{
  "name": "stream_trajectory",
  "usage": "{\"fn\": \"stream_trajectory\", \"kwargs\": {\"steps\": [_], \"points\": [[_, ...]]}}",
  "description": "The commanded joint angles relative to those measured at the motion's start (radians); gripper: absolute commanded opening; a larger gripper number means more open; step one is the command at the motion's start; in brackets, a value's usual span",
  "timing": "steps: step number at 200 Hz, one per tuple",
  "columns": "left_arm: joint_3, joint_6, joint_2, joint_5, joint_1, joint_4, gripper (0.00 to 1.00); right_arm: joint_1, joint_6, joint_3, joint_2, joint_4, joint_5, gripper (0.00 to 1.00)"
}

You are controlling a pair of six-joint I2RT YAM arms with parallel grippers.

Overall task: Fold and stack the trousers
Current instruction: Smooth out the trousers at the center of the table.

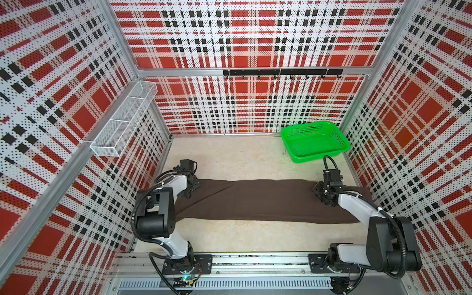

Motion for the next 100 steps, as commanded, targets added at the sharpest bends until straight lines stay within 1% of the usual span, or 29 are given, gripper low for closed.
{"fn": "stream_trajectory", "kwargs": {"steps": [1,15,27,35,66,77,88,100], "points": [[0.026,0.018,0.025,-0.042,-0.001,-0.076,0.81,0.020,0.019,-0.022,0.038,0.040,-0.012,0.55],[0.034,0.020,0.037,-0.035,-0.001,-0.093,0.77,0.022,0.016,-0.031,0.060,0.056,-0.019,0.55],[0.030,0.020,0.036,-0.029,-0.003,-0.094,0.70,0.020,0.012,-0.039,0.072,0.069,-0.020,0.55],[0.025,0.019,0.034,-0.024,-0.004,-0.094,0.63,0.021,0.009,-0.044,0.080,0.077,-0.019,0.55],[0.005,0.013,0.008,-0.007,-0.009,-0.099,0.32,0.021,-0.002,-0.053,0.106,0.099,-0.025,0.55],[0.001,0.011,-0.009,-0.003,-0.009,-0.105,0.23,0.020,-0.003,-0.054,0.110,0.104,-0.027,0.55],[0.005,0.010,-0.028,0.000,-0.009,-0.114,0.17,0.021,-0.008,-0.057,0.112,0.111,-0.027,0.55],[0.017,0.006,-0.053,-0.003,-0.011,-0.132,0.14,0.021,-0.009,-0.057,0.115,0.114,-0.029,0.54]]}}
